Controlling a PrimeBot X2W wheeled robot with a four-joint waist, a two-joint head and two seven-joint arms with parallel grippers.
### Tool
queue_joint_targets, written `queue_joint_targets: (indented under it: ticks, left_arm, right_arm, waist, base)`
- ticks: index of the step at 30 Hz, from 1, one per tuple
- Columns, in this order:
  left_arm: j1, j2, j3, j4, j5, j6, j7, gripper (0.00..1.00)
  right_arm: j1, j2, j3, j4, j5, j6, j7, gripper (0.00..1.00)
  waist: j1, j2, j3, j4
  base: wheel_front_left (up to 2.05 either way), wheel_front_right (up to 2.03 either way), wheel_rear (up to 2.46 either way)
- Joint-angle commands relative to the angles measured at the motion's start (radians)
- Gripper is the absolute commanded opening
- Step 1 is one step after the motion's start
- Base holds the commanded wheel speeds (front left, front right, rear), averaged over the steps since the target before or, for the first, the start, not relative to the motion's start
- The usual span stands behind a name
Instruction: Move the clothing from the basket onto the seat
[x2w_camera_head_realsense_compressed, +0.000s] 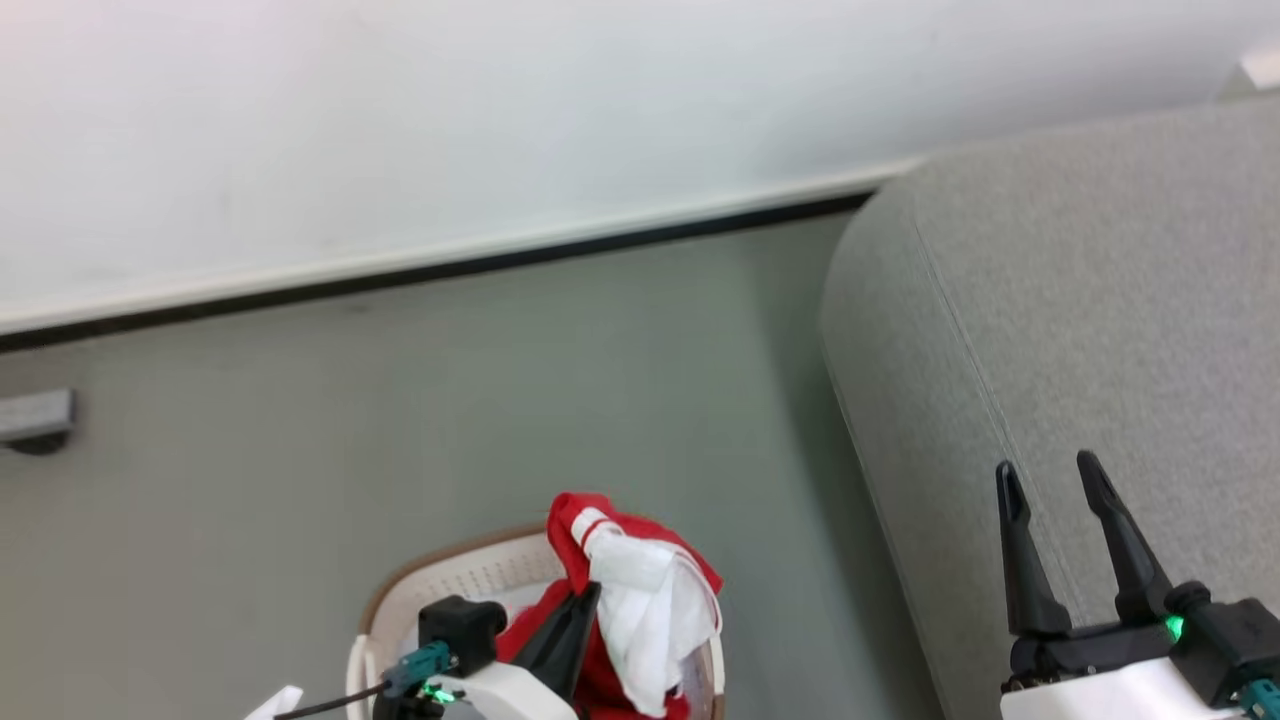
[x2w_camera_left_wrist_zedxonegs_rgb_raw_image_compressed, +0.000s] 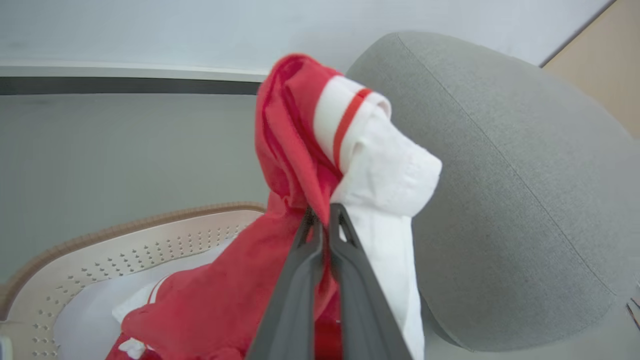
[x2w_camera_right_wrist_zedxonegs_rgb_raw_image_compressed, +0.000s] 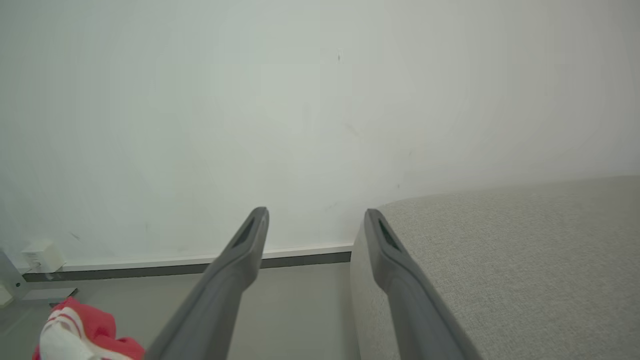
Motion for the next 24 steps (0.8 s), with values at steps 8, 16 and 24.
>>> queue_joint_targets:
  ticks: [8,16,24]
  left_arm:
    - [0.058,0.02,0.025,-0.193,-0.028,0.025,0.005,0.0]
    - [0.095,0.041,0.041,-0.378,-0.046,0.067,0.042,0.0]
    - [0.066,0.061,0.096,-0.538,-0.07,0.11,0.062,0.0]
  right_arm:
    - [0.061,-0.004,-0.002,0.016,-0.008,-0.002,0.0,1.0]
    - [0.117,-0.004,0.012,0.036,-0.004,-0.002,0.0,1.0]
    - [0.142,-0.003,0.031,0.04,0.006,-0.002,0.0,1.0]
  waist:
    - [0.0003,0.0,-0.108,0.035]
    - [0.0003,0.0,-0.189,0.022]
    - [0.0003,0.0,-0.219,0.007]
  base:
    - [0.0,0.0,0.0]
    - [0.0,0.0,0.0]
    - [0.0,0.0,0.0]
